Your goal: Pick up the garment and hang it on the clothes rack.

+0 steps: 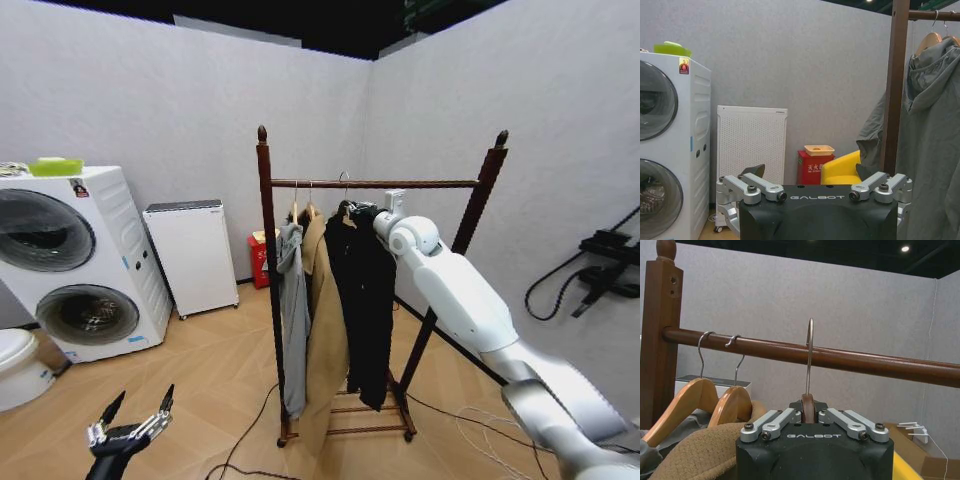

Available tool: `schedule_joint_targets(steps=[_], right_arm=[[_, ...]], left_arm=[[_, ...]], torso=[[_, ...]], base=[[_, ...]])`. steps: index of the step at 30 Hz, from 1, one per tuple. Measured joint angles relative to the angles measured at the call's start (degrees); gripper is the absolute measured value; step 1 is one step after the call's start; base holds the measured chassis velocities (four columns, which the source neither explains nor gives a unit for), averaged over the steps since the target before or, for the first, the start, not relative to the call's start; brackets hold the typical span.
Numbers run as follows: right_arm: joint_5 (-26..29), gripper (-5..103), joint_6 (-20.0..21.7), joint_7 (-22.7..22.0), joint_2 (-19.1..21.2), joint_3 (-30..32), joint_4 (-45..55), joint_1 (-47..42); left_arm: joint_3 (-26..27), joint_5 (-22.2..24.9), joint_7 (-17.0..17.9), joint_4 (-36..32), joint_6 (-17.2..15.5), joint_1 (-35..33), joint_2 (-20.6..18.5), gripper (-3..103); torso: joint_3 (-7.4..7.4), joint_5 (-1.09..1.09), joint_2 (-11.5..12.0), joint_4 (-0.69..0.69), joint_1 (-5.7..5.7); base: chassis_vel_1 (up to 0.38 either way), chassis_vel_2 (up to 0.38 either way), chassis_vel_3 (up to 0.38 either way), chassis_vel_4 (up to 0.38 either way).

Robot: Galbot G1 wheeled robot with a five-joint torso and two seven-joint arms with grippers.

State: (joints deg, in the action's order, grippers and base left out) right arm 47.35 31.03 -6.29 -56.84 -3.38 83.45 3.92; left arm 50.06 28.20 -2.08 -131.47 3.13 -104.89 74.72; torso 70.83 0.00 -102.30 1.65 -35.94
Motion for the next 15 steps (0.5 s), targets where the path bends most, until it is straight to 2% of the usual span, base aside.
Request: schedule_joint_targets(steps=[15], right_arm=[[-0.11, 10, -0.12, 0.12, -1.36, -1.77, -3.44, 3.05]], left_arm=[[0.0, 0.0, 0.0, 0.0, 0.0, 0.0, 0.0, 100]], torso=[[0.0, 0.0, 0.0, 0.0, 0.0]], base=[[0.0, 0.0, 0.0, 0.0]])
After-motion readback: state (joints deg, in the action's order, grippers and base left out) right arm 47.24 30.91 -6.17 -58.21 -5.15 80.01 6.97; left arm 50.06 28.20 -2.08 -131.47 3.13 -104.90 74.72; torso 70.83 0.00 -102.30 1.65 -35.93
